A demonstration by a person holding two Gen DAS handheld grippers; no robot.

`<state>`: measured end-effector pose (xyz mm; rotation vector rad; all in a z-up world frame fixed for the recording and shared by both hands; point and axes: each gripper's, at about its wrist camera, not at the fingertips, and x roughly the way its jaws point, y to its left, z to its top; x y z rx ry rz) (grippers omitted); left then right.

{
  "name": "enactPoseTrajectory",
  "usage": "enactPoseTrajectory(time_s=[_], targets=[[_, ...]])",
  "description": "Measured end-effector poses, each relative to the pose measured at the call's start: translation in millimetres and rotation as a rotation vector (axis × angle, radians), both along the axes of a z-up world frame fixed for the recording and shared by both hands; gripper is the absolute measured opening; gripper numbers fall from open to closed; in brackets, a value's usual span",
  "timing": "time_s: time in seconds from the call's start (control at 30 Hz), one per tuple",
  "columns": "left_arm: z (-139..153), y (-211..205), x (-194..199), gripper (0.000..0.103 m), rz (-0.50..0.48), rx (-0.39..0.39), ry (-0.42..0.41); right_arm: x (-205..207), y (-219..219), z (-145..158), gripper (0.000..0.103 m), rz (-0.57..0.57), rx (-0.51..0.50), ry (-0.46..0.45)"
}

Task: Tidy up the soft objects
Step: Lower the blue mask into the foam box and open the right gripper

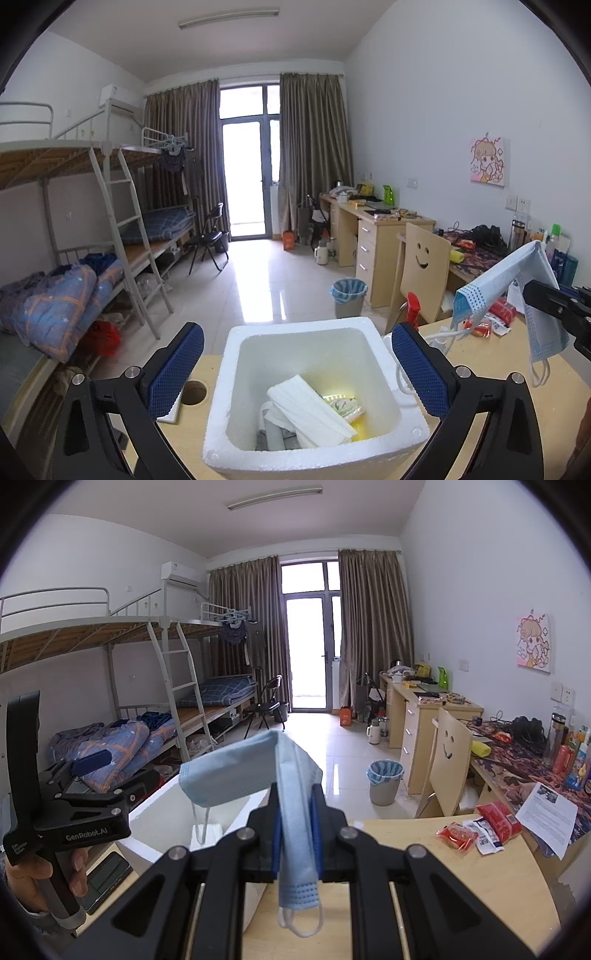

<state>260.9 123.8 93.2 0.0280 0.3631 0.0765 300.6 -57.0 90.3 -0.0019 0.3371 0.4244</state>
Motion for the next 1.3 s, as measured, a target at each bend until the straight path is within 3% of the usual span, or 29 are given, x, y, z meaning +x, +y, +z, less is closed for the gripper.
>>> enactPoseTrajectory(time_s=[0.5,1.03,1.3], targets=[[7.2,21.5,-22.4,0.102,0.071,-0.01,-0.024,6.2,15.4,-1.0,0.017,0.048,-0.013,-0.001],[8.4,61.3,-71.7,0.102,0.237,0.019,-0.052,14.5,80.1,-10.6,0.017,0.223,-0.032,0.027],[8.4,76.4,-87.8,0.102,0.285,0.004,-0.066,16.0,96.7,-14.0,0.017,0.257,-0.042,0.04]])
